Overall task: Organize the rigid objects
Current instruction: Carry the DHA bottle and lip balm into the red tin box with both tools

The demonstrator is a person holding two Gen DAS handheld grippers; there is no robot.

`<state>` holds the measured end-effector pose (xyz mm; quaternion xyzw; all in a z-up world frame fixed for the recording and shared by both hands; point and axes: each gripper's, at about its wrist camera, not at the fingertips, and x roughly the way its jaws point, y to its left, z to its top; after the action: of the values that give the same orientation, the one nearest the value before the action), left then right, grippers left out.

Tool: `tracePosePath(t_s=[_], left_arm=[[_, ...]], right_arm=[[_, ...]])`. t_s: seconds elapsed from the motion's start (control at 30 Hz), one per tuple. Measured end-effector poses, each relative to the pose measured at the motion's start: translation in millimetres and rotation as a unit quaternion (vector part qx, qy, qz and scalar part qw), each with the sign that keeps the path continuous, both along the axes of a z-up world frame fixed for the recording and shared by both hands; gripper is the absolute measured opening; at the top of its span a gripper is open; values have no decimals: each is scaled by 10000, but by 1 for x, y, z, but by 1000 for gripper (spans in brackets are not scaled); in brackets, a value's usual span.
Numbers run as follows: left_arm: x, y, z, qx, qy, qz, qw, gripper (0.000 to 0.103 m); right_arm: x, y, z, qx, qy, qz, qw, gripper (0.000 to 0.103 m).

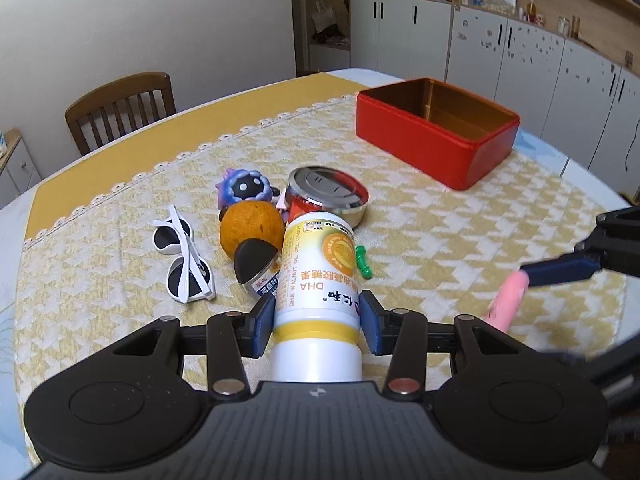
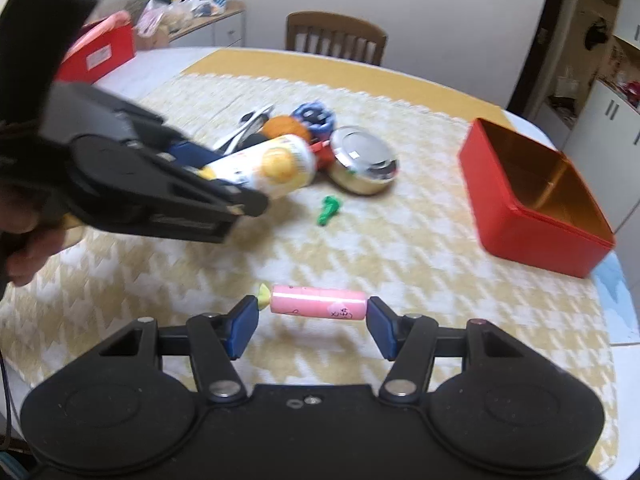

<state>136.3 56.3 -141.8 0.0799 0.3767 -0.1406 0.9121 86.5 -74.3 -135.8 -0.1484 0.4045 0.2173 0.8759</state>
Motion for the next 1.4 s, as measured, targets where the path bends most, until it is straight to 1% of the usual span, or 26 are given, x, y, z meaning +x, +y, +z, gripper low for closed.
tracePosePath(t_s=[0.07,0.3,0.37,0.47,0.73,0.87,1.0,1.1,1.17,1.3,1.4], left_arm=[[-3,-2,9,-54,-12,-10,10000,44],[-5,-18,39,-262,-84,-79,9996,44],[-3,-25,46,-285,-120,-78,9995,44],[5,-36,55,-373,-129,-22,9992,44],[42,-88,71,-375,-192,42,9991,44],[67,-116,73,-459,-129,118,9988,44],[96,-142,73,-426,-70,214,9988,44],[116,-161,72,-396,-57,227,9989,44],[132,-172,70,-370,17,223,9991,44],[165,-192,64,-438,187,239,9986,44],[189,-206,56,-428,225,230,9986,44]], right_arm=[[6,-4,5,40,-94,-56,9999,58],[10,-32,40,81,-404,-148,9990,59],[19,-39,45,100,-457,-151,9988,59],[31,-54,55,114,-551,-145,9983,59],[74,-105,72,137,-780,-39,9969,59],[97,-133,72,112,-826,5,9965,59],[119,-155,66,65,-824,75,9966,59],[135,-168,61,51,-774,139,9969,59],[147,-178,56,57,-714,175,9973,59],[169,-190,46,47,-614,252,9978,59],[186,-196,35,45,-495,247,9985,59]])
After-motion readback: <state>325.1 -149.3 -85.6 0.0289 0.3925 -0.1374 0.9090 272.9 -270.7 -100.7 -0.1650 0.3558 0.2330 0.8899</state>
